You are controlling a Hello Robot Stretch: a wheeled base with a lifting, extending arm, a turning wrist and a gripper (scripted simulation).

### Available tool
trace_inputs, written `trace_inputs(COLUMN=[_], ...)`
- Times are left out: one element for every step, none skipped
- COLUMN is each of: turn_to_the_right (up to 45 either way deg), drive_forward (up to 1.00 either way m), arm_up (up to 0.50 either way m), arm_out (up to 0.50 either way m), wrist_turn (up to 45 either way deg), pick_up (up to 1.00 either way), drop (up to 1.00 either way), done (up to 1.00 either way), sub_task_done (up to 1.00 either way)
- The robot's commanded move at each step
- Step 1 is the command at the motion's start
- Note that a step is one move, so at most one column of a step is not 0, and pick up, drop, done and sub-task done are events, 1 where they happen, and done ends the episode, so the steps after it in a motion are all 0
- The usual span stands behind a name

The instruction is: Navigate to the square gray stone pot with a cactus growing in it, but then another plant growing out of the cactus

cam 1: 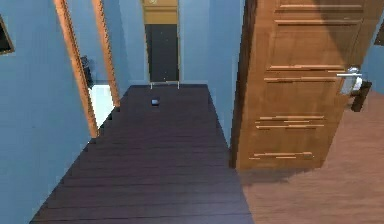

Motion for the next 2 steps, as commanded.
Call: trace_inputs(turn_to_the_right=[0.0,45.0], drive_forward=[0.45,0.00], arm_up=[0.00,0.00], arm_out=[0.00,0.00], wrist_turn=[0.0,0.0], pick_up=[0.00,0.00], drop=[0.00,0.00], done=[0.00,0.00], sub_task_done=[0.00,0.00])
